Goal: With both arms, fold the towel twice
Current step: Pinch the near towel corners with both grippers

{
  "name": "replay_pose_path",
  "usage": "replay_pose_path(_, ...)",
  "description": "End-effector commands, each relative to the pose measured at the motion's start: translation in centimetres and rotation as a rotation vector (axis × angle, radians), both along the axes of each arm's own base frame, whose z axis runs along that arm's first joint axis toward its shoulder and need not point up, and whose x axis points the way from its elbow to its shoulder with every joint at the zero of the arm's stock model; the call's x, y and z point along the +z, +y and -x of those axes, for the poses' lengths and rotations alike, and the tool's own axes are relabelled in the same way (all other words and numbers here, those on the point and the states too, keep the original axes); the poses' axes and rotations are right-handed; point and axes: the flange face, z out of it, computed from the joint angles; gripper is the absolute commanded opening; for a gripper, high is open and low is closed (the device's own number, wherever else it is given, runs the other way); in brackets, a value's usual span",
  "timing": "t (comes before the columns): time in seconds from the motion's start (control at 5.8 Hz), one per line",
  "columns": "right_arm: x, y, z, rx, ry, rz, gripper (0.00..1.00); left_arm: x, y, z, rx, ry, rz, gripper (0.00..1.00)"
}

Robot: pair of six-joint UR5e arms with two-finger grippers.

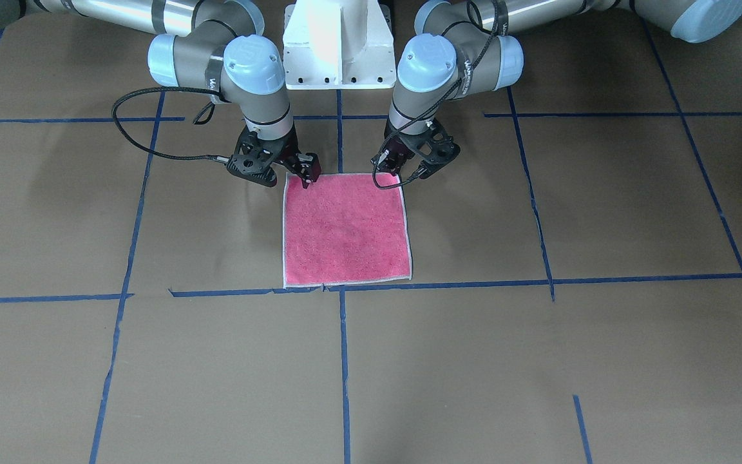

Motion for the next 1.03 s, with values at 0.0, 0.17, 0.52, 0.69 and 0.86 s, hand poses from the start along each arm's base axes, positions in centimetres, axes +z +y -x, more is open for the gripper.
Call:
replay_pose_path(0.0, 0.14, 0.04, -0.03, 0.004, 0.001, 0.007, 0.78, 0.00, -0.06, 0.04, -0.001, 0.000, 0.000, 0.00)
replay_pose_path(0.17, 0.15, 0.04, -0.03, 0.014, 0.001, 0.017, 0.65, 0.06, -0.25, 0.12, -0.004, -0.001, 0.001, 0.00)
replay_pose_path(0.52, 0.15, 0.04, -0.03, 0.022, 0.001, 0.024, 0.26, 0.07, -0.34, 0.18, -0.006, -0.001, 0.001, 0.00)
replay_pose_path(0.69, 0.19, 0.04, 0.01, 0.043, 0.001, 0.048, 0.15, 0.07, -0.34, 0.18, -0.006, -0.001, 0.001, 0.00)
replay_pose_path(0.86, 0.02, 0.06, 0.00, 0.042, -0.002, 0.048, 0.06, 0.06, -0.49, 0.30, -0.008, -0.001, 0.002, 0.00)
